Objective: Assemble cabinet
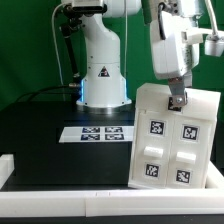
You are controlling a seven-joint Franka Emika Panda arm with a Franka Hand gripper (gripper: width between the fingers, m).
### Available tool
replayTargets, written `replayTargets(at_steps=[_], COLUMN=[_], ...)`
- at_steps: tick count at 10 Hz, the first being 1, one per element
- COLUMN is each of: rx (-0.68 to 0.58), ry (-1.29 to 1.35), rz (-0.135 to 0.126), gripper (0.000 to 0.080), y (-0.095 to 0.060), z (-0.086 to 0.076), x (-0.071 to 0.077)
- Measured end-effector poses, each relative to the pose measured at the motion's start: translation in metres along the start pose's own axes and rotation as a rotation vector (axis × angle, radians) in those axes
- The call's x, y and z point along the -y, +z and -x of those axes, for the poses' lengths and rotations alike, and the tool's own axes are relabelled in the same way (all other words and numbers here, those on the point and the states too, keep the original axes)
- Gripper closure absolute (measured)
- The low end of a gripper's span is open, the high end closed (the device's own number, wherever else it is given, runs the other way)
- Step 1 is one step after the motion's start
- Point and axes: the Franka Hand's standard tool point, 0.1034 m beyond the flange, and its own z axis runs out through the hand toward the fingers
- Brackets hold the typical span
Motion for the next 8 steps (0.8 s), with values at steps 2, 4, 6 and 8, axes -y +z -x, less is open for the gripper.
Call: replayTargets(at_steps=[2,4,6,8], rx=[0.015,0.015,0.023,0.051], ry=[-0.017,-0.036,-0.056,-0.061], rz=[0.005,0.005,0.000,-0.015], gripper=[0.0238,0.0238,0.0022,0.0003], y=[0.000,0.001,-0.004,-0.021], z=[0.001,0.001,0.004,0.010], x=[0.000,-0.001,-0.001,0.000])
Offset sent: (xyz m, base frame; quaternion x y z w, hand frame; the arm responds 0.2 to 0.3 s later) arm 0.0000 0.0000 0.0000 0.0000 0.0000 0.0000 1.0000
